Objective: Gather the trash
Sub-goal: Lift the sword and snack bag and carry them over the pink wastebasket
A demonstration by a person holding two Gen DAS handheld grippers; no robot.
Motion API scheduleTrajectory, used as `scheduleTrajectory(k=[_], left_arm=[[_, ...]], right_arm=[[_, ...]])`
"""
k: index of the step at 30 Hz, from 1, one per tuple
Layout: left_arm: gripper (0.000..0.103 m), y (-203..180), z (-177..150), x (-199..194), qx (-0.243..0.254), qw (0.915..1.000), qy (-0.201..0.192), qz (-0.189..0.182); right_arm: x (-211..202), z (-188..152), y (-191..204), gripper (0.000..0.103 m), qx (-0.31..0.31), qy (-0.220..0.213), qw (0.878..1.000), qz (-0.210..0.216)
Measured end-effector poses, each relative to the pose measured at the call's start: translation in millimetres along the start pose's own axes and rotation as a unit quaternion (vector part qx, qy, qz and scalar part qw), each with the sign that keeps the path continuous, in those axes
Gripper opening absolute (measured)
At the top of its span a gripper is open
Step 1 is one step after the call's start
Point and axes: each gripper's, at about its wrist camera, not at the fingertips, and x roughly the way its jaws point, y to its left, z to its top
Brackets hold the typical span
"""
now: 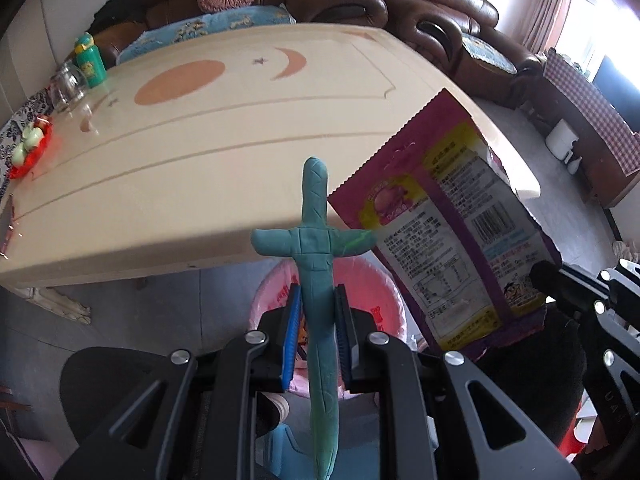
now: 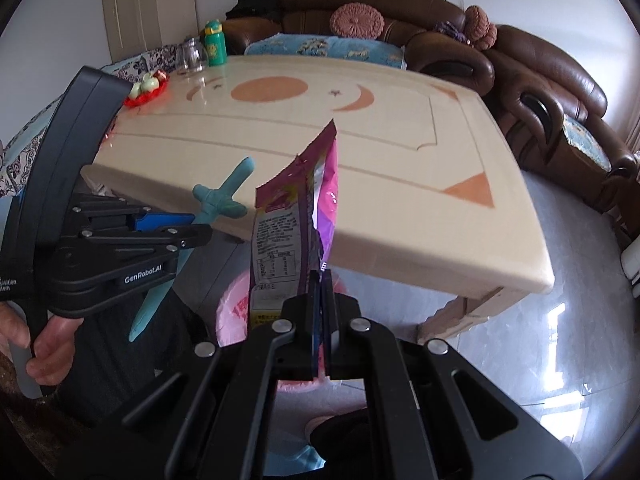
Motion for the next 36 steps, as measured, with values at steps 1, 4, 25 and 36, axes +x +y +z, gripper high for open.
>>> scheduleTrajectory(k=[1,4,25,36], left_arm=[[0.017,1,-2,5,0.000,1.0000,0.006,-0.001],[0.017,3,-9,19,0.002,0.9998,0.018,-0.004],[0.017,35,-36,146,-0.047,0.9862,0.155,-0.034],[0.017,52,-45,207,-0.098,0.9703,0.210,-0.068]], right_arm=[[4,-3,1,0.003,0.000,0.005,1.000,0.001],[14,-11,2,0.003,0.002,0.019,1.000,0.004],[117,-56,6,0.003,0.012,0.137,0.990,0.016],[175,-66,11,0.003,0.003,0.193,0.981,0.017]])
